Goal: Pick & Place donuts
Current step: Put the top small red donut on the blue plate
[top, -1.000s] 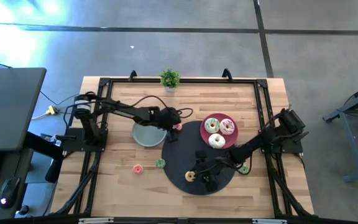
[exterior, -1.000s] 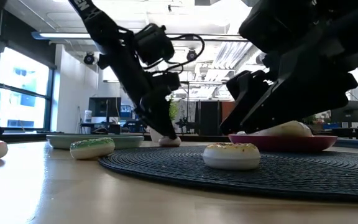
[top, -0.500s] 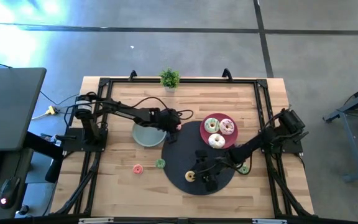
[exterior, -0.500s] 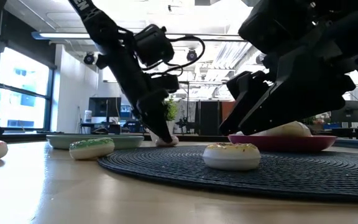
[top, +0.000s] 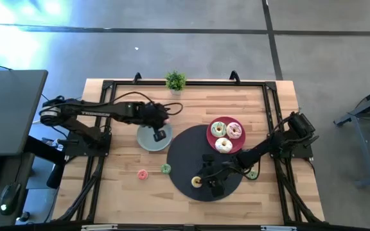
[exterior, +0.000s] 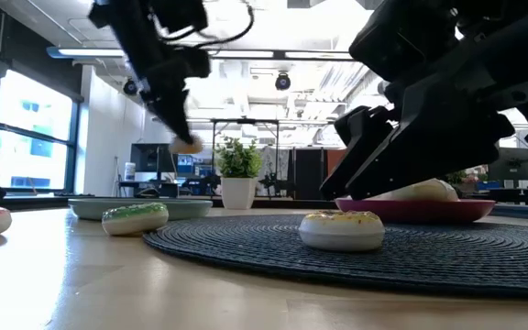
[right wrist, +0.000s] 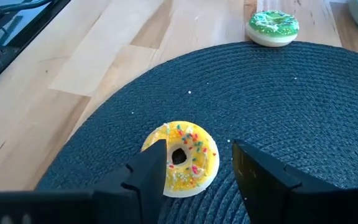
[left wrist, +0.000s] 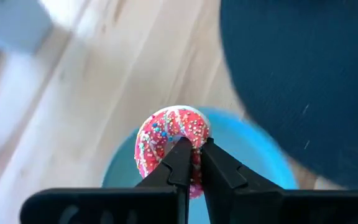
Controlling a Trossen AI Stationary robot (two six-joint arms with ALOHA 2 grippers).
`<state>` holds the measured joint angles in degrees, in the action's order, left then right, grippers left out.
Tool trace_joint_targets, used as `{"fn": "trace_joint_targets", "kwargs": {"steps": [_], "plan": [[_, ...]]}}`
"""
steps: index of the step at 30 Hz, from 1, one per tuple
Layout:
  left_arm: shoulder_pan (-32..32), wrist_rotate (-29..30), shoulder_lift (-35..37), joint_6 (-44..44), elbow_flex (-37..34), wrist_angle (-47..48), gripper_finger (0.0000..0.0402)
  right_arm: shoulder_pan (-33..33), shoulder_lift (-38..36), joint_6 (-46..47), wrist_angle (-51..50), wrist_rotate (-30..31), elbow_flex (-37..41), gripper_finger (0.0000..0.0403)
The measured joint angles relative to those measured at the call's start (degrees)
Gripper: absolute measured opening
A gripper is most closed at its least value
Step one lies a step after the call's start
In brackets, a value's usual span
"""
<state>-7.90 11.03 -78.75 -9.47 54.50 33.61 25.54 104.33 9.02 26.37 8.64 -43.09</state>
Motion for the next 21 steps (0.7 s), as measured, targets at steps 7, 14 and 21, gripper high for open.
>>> {"fn": "trace_joint_targets", "kwargs": {"steps": [7,14,21], "plan": [[0.0,-2.4,-1.1,-1.5,-11.9,-12.4,0.0019,-0.2,0.0,0.0,0.2,0.4,0.0,0.0172],[0.0,5.7,-1.0,-2.0,-15.0,-12.8,0.0035,-0.2,0.0,0.0,0.4,1.5,0.0,0.0173],[0.0,7.2,-1.0,-2.9,-15.0,-13.1,0.0122,-1.2,0.0,2.5,-0.6,1.1,0.0,0.0174]]}}
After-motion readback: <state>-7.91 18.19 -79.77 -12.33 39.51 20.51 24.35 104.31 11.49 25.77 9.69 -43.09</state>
